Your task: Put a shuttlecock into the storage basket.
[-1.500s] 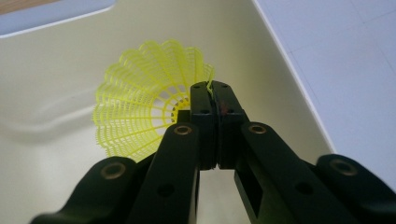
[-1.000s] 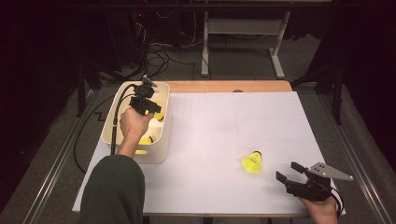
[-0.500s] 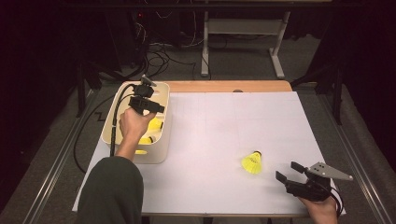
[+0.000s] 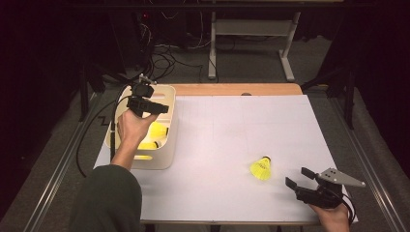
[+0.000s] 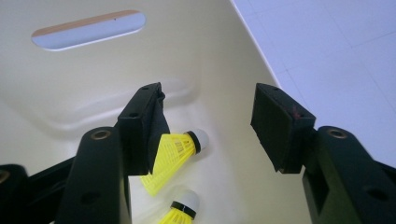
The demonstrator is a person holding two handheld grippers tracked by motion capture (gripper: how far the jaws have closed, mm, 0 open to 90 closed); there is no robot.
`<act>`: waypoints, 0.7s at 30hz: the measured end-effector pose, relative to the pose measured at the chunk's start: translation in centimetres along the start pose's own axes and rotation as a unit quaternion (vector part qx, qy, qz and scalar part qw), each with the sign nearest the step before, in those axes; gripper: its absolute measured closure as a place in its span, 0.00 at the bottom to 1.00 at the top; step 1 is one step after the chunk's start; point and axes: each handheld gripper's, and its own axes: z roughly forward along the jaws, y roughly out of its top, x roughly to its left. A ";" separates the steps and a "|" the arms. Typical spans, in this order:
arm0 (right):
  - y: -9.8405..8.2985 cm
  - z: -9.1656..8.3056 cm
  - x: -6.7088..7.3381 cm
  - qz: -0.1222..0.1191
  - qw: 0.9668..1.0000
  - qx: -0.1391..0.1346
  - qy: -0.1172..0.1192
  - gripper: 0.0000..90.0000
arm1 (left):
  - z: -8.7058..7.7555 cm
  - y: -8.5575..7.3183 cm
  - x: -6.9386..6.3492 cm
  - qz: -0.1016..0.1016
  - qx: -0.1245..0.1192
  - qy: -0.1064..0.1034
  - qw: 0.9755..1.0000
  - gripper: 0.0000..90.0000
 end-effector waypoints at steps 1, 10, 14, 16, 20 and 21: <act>0.0 0.0 0.0 0.000 1.000 0.000 0.000 0.27 | -0.1 0.0 0.0 0.001 0.000 -0.001 1.000 0.49; 0.0 0.0 0.0 0.001 1.000 0.000 0.000 0.27 | -0.8 0.0 -0.9 0.014 -0.007 -0.006 1.000 0.47; 0.0 0.0 0.0 0.002 1.000 -0.001 0.000 0.27 | -1.1 0.1 -1.4 0.020 -0.012 -0.010 1.000 0.45; 0.0 0.0 0.0 0.001 1.000 -0.001 0.000 0.27 | -1.2 0.1 -1.6 0.023 -0.014 -0.014 1.000 0.45; 0.0 0.0 0.0 0.003 1.000 -0.001 0.001 0.27 | -1.5 0.2 -2.2 0.029 -0.021 -0.019 0.999 0.44; 0.0 0.0 0.0 0.002 1.000 -0.001 0.001 0.27 | -1.5 0.3 -2.3 0.032 -0.023 -0.020 0.999 0.44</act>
